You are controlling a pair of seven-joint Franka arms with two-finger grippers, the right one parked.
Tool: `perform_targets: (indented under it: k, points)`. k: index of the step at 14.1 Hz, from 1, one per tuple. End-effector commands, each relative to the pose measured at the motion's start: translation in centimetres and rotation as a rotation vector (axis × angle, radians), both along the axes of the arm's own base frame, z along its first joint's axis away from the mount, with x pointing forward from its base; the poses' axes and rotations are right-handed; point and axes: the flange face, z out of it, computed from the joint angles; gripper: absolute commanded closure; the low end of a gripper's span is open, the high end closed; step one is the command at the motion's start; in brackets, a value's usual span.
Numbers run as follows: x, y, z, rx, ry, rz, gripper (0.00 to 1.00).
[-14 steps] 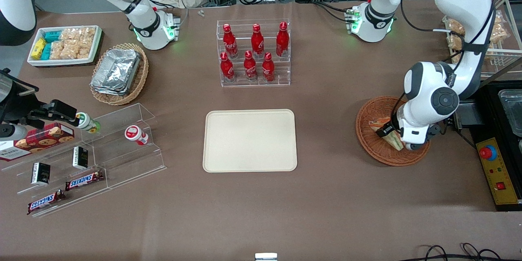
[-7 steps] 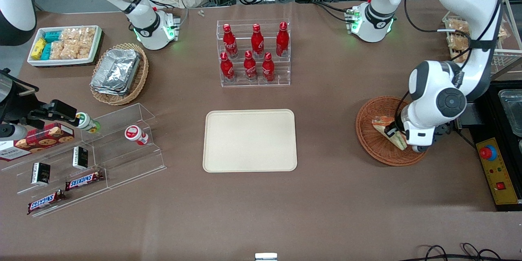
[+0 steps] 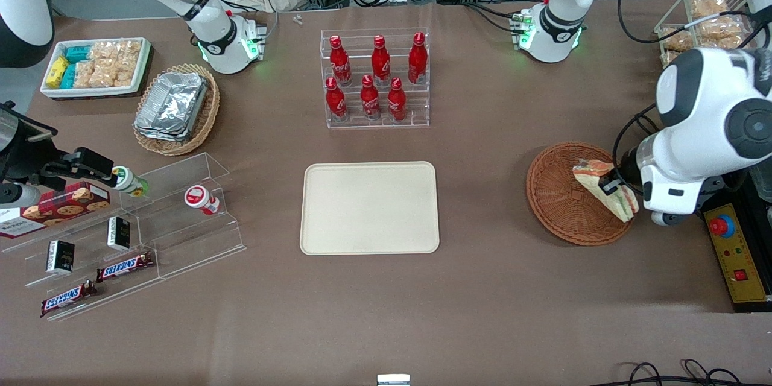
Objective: Place sandwich from basket to tray
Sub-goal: 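Lift the sandwich and carry it over the cream tray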
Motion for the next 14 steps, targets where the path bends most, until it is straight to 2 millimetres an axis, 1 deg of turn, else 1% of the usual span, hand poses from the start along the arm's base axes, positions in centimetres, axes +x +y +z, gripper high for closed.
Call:
perform_targets:
  k: [1, 2, 3, 4, 5, 6, 7, 8, 9, 11, 12, 14]
  points:
    - [0.4, -2.6, 1.9, -0.042, 0.012, -0.141, 1.00]
    - [0.2, -4.0, 2.1, -0.053, 0.007, -0.192, 1.00]
    - [-0.3, -5.8, 2.5, -0.067, 0.005, -0.259, 1.00]
    - [-0.8, -8.0, 2.7, -0.081, 0.003, -0.316, 1.00]
    - [-1.6, -10.8, 2.9, -0.084, -0.005, -0.378, 1.00]
    - [-2.0, -12.7, 2.9, -0.095, -0.012, -0.419, 1.00]
    - [-2.1, -14.5, 2.2, -0.102, -0.016, -0.452, 1.00]
    - [-2.0, -16.5, 1.9, -0.126, -0.045, -0.482, 1.00]
    - [-1.9, -18.2, 1.1, -0.145, -0.065, -0.506, 1.00]
    - [-2.9, -23.7, -1.2, -0.152, -0.094, -0.598, 1.00]
    - [-3.0, -25.9, -2.9, -0.157, -0.112, -0.623, 1.00]
    - [-2.4, -27.6, -6.6, -0.207, -0.092, -0.621, 1.00]
